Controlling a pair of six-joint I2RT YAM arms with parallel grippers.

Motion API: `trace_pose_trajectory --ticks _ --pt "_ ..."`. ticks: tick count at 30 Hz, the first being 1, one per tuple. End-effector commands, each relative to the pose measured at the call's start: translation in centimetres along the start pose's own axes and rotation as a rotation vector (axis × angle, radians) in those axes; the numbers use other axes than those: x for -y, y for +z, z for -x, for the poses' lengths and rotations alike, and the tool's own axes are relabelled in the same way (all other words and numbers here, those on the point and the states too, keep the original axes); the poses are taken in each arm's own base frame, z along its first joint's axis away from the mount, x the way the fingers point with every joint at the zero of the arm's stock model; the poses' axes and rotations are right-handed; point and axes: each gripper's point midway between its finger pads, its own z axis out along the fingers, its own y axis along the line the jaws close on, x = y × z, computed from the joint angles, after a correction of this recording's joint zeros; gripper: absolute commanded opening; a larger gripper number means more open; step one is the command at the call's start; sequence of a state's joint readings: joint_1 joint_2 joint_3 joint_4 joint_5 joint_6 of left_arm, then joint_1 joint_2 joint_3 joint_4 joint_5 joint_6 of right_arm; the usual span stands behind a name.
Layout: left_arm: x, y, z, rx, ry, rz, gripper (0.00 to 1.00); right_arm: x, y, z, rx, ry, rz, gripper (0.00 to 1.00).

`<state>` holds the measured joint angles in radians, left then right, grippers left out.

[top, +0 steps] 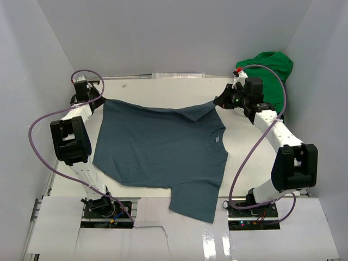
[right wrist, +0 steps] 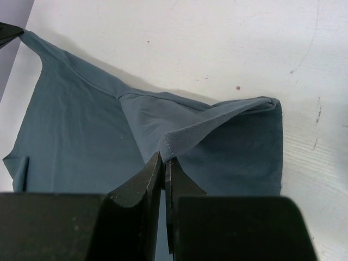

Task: Fold and stack the t-shirts
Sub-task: Fold the flattened tshirt in 1/3 of the way

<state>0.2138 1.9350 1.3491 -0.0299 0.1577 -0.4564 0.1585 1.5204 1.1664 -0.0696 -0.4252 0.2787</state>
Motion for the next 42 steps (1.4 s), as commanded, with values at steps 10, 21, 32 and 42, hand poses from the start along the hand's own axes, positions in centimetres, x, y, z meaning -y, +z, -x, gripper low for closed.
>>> trace_pose_trajectory --ticks 10,21,32,42 --pt "0.9 -3.6 3.1 0.082 -0.026 0.02 0.0 -2.0 -3.1 0.7 0.051 -0.047 0.004 0.08" --pt "0.6 -4.8 3.0 0.084 -0.039 0.04 0.0 -3.4 -4.1 -0.8 0.032 -0.055 0.011 0.08" --pt "-0.6 -5.3 1.3 0.05 -0.073 0.081 0.0 -4.9 -4.9 -2.7 0.008 -0.059 0.016 0.08" --pt "-2.4 -6.3 -0.2 0.037 -0.102 0.113 0.0 -5.3 -5.8 -3.7 -0.01 -0.066 0.006 0.08"
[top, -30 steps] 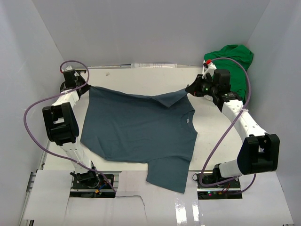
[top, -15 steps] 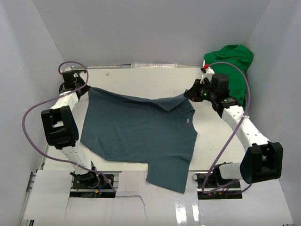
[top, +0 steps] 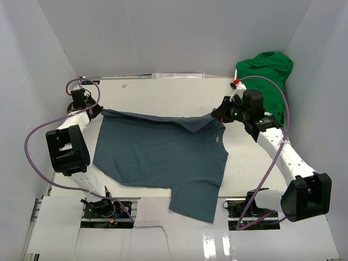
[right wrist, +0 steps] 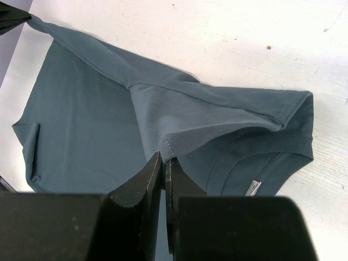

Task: Fold and stack the t-shirts
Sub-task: Fold the flattened tshirt in 1/3 of the way

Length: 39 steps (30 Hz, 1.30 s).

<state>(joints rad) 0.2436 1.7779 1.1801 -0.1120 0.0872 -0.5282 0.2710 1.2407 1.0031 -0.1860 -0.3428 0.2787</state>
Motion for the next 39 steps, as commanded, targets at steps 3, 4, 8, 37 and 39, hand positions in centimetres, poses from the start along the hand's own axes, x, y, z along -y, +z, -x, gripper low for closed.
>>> trace_pose_trajectory --ticks 3,4,8,37,39 --pt "0.6 -2.3 2.0 0.071 -0.006 -0.015 0.0 -0.3 -1.1 -0.2 0.009 -0.016 -0.008 0.08" --pt "0.5 -2.3 1.9 0.07 -0.004 -0.013 0.0 -0.3 -1.1 -0.3 0.009 -0.016 -0.009 0.08" --pt "0.6 -2.5 2.3 0.074 0.001 -0.012 0.0 -0.3 -1.5 -0.9 -0.002 -0.02 -0.012 0.08" --pt "-0.1 -4.9 1.0 0.074 0.001 -0.001 0.0 -1.2 -3.0 -4.2 -0.055 0.003 -0.004 0.08" --pt "-0.2 -4.9 0.8 0.07 0.001 0.005 0.0 -1.4 -3.1 -4.5 -0.057 0.006 0.0 0.08"
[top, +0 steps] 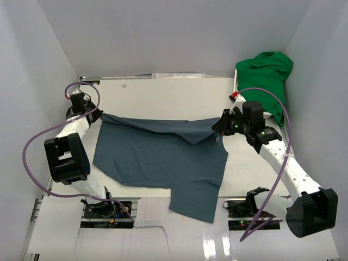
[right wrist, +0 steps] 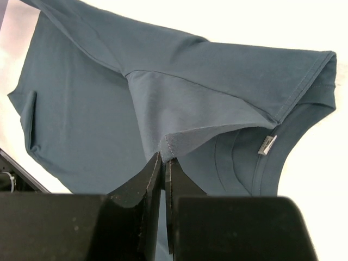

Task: Fold and stack the t-shirts
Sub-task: Fold the flattened tshirt in 1/3 of the way

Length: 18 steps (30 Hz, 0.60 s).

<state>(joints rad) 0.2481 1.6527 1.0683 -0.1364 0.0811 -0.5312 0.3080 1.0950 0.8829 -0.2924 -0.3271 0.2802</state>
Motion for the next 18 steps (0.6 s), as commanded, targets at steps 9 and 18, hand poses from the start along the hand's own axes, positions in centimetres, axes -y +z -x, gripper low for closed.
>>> trace_pose_trajectory --ticks 9,18 --pt "-0.7 -2.0 1.4 0.052 0.005 0.053 0.0 -0.4 0.3 -2.5 -0.03 0.018 0.002 0.08" --pt "-3.1 -2.5 -0.6 0.022 -0.041 0.15 0.18 1.3 1.2 -5.3 -0.108 0.06 -0.088 0.52"
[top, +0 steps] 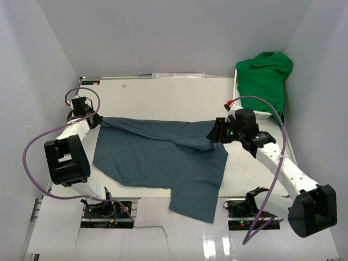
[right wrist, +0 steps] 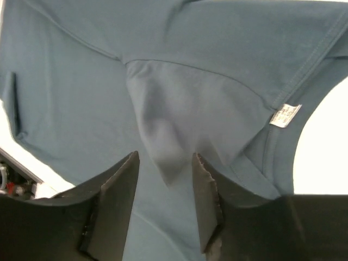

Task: Fold and stack the t-shirts
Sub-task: Fold the flattened tshirt in 1/3 of the way

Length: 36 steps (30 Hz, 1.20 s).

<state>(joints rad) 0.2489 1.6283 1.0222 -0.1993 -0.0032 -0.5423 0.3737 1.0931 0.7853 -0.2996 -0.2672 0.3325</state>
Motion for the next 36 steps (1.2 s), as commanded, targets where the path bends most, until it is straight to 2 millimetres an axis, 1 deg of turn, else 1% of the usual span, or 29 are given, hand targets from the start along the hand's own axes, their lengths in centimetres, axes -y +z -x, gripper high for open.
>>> trace_pose_trajectory --ticks 1,2,3,4,5,7,9,11,12,13,14,15,16,17,18,19,20,21,22,23,26,27,29,31,33,34,36 --pt "-0.8 -2.0 1.4 0.059 -0.036 0.052 0.21 1.0 0.2 -0.4 -0.004 0.01 -0.057 0.55" --pt "-1.1 -2.2 1.2 0.052 -0.042 0.065 0.25 1.1 0.2 -0.2 0.002 0.009 -0.065 0.58" --pt "-1.1 -2.4 1.3 0.056 -0.047 0.063 0.27 1.1 0.1 0.3 0.009 0.009 -0.074 0.65" --pt "-1.2 -2.5 1.1 0.055 -0.052 0.064 0.29 1.3 0.1 0.5 0.013 0.01 -0.089 0.66" --pt "-1.2 -2.9 1.3 0.068 -0.057 0.064 0.32 1.4 0.1 0.8 0.016 0.01 -0.098 0.67" --pt "-1.5 -3.3 1.5 0.077 -0.063 0.075 0.32 1.8 0.2 1.6 0.028 0.009 -0.129 0.67" --pt "-1.9 -3.9 2.2 0.107 -0.071 0.097 0.32 2.0 0.2 2.4 0.039 0.003 -0.151 0.67" --pt "-2.8 -4.8 3.5 0.151 -0.089 0.14 0.32 2.3 0.7 3.2 0.042 -0.004 -0.171 0.67" --pt "-2.9 -5.1 3.9 0.166 -0.098 0.147 0.33 3.1 1.3 3.1 0.027 -0.001 -0.201 0.67" --pt "-2.7 -5.4 4.7 0.191 -0.094 0.135 0.33 3.2 1.4 3.8 0.037 -0.012 -0.209 0.67" --pt "-2.1 -5.2 4.7 0.183 -0.085 0.098 0.34 3.6 1.8 3.9 0.03 -0.012 -0.223 0.66" --pt "-1.7 -4.8 4.8 0.174 -0.076 0.076 0.38 4.5 2.6 3.7 0.008 -0.011 -0.252 0.66" --pt "-1.0 -4.2 4.9 0.162 -0.066 0.045 0.42 4.8 2.8 4.3 0.014 -0.018 -0.265 0.66" --pt "0.1 -2.8 4.1 0.097 -0.041 -0.015 0.42 5.3 3.1 4.6 0.011 -0.016 -0.278 0.65" --pt "0.7 -2.1 3.6 0.06 -0.033 -0.044 0.43 6.1 4.0 4.4 -0.011 -0.008 -0.295 0.65" --pt "1.2 -1.4 3.2 0.034 -0.03 -0.07 0.43 6.5 4.2 4.7 -0.013 -0.003 -0.301 0.65" --pt "1.4 -0.8 2.7 0.005 -0.017 -0.09 0.43 7.1 4.3 5.7 0.0 0.009 -0.313 0.65" --pt "1.8 0.1 2.2 -0.03 -0.016 -0.109 0.43 7.9 5.1 5.4 -0.022 0.022 -0.323 0.65" --pt "2.0 0.5 2.0 -0.038 -0.01 -0.123 0.44 8.2 5.2 5.7 -0.021 0.029 -0.325 0.65" --pt "2.2 0.7 2.0 -0.043 -0.006 -0.137 0.44 8.7 5.4 6.2 -0.015 0.037 -0.334 0.64" --pt "3.0 1.3 2.0 -0.057 0.015 -0.179 0.45 10.2 6.6 6.2 -0.031 0.055 -0.353 0.61" --pt "3.4 1.3 2.4 -0.052 0.022 -0.194 0.45 10.7 7.3 6.3 -0.041 0.056 -0.357 0.61" --pt "4.4 1.5 2.2 -0.069 0.03 -0.251 0.45 11.4 8.0 6.5 -0.049 0.063 -0.367 0.6" --pt "5.3 1.7 2.2 -0.086 0.036 -0.29 0.45 11.9 9.0 6.6 -0.063 0.063 -0.371 0.59" --pt "5.4 2.3 1.6 -0.115 0.04 -0.303 0.46 12.5 10.0 6.2 -0.086 0.071 -0.373 0.59" --pt "5.6 2.4 1.5 -0.121 0.04 -0.308 0.46 12.5 10.3 6.6 -0.081 0.069 -0.371 0.59" --pt "5.6 2.5 1.4 -0.121 0.045 -0.307 0.48 13.0 11.1 6.3 -0.096 0.071 -0.373 0.59"
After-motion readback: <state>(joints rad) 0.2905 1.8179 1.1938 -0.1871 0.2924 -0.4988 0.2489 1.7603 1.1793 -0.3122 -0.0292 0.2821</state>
